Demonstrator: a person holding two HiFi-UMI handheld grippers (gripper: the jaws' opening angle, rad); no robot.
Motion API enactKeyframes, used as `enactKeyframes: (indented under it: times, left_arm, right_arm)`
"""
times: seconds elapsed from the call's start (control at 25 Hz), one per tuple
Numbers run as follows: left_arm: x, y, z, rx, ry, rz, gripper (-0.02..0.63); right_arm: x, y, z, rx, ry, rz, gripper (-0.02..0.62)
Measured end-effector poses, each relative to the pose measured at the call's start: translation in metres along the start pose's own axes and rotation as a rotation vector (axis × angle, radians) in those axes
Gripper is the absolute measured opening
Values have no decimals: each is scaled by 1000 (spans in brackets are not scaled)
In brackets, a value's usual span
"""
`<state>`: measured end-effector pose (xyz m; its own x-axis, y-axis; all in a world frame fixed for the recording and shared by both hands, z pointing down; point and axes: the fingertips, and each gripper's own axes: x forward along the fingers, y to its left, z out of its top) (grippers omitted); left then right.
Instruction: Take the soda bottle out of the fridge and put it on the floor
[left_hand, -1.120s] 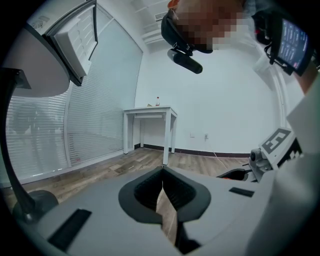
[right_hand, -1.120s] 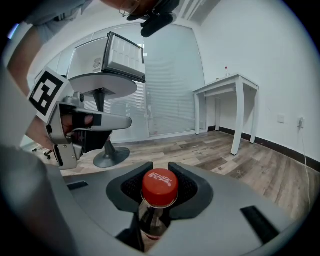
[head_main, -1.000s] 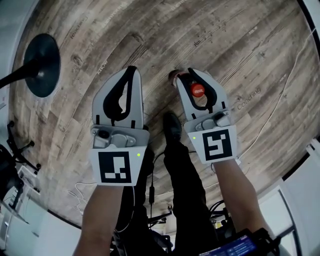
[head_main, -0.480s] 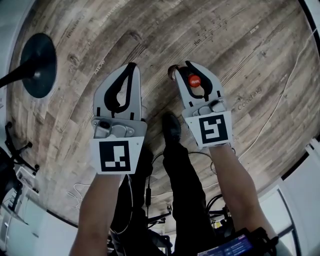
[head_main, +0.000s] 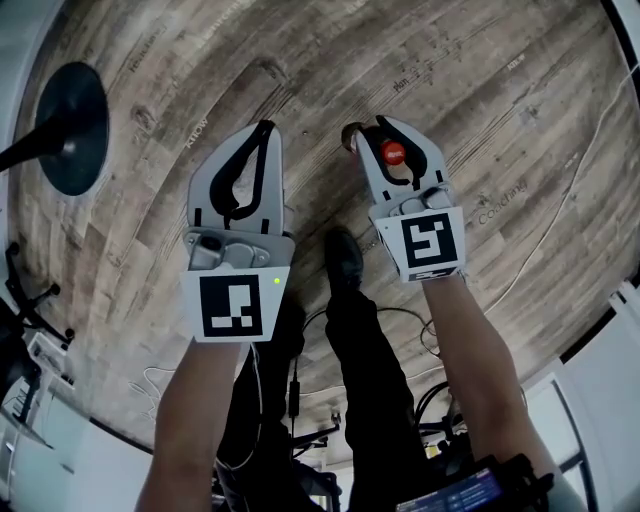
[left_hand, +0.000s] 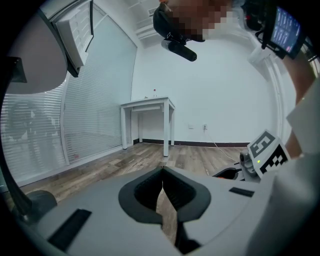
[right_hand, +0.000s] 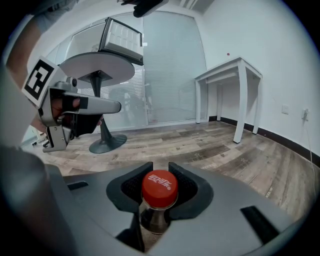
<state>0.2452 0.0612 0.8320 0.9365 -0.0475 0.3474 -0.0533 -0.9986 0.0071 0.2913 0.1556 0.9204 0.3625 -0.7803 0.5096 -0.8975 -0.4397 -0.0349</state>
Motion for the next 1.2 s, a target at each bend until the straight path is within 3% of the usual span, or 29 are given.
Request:
enactKeyframes:
  times: [0.2, 1.04, 1.2]
  left_arm:
    - [4, 1, -9, 5, 8, 2, 17]
    - [13, 10, -13, 56, 7, -4, 17]
    - [13, 9, -11, 62, 17, -9, 17]
  right_arm:
    - [5, -2, -13, 22, 61, 0, 110]
    - [28, -4, -48, 2, 116, 38, 115]
    - [29, 1, -43, -7, 114, 67, 167]
